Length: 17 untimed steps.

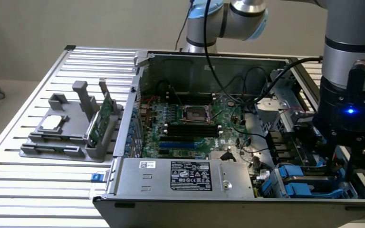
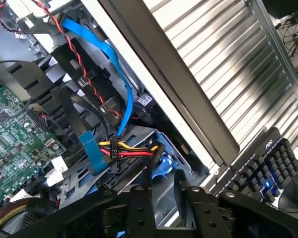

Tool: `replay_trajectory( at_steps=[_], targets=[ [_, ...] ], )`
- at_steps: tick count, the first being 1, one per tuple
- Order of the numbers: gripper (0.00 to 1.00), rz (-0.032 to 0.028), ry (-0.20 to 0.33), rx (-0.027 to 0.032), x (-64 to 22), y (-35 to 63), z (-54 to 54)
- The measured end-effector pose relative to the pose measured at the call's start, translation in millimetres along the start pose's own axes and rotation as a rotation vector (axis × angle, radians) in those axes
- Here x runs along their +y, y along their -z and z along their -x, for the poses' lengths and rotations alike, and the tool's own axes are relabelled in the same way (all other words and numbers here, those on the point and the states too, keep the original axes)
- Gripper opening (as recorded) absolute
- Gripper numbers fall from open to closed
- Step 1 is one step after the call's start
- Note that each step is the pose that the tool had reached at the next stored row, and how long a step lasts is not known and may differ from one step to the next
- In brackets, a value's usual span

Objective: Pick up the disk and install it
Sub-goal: 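Insert the disk into the insertion slot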

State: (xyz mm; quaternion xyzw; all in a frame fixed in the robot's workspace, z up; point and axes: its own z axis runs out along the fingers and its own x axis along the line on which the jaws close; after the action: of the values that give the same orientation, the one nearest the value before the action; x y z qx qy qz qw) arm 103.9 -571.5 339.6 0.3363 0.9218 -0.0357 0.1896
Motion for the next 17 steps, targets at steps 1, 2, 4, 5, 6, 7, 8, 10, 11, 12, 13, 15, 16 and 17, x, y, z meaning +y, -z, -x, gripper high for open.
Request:
replay_trajectory(
  at_steps=[1, 2, 4, 5, 6, 7, 8, 10, 11, 12, 13, 15, 16, 17],
  targets=[
    [0.28, -0.001, -0.003, 0.0, 0.0, 0.0, 0.0],
    [0.28, -0.0024, -0.007, -0.0001, 0.0, 0.0, 0.0],
    [0.21, -0.0062, -0.015, -0.0006, 0.2, 1.0, 0.4],
    [0.21, -0.0079, -0.02, -0.0008, 0.3, 2.0, 0.8],
    [0.21, -0.0098, -0.025, -0.0011, 0.3, 3.2, 1.2],
    [0.21, -0.0115, -0.029, -0.0014, 0.4, 4.4, 1.7],
    [0.21, -0.0131, -0.033, -0.0016, 0.5, 5.7, 2.2],
    [0.21, -0.0156, -0.039, -0.0017, 0.7, 8.1, 3.2],
    [0.21, -0.0168, -0.04, -0.0009, 0.8, 9.4, 3.7],
    [0.21, -0.0182, -0.04, 0.0013, 1.0, 10.3, 4.2],
    [0.21, -0.0208, -0.039, 0.0065, 1.3, 10.7, 4.7],
    [0.21, -0.0301, -0.037, 0.0247, 1.9, 10.8, 5.6],
    [0.21, -0.0352, -0.036, 0.0372, 2.3, 10.7, 5.9],
    [0.21, -0.0404, -0.034, 0.0512, 2.5, 10.5, 6.2]
  ],
)
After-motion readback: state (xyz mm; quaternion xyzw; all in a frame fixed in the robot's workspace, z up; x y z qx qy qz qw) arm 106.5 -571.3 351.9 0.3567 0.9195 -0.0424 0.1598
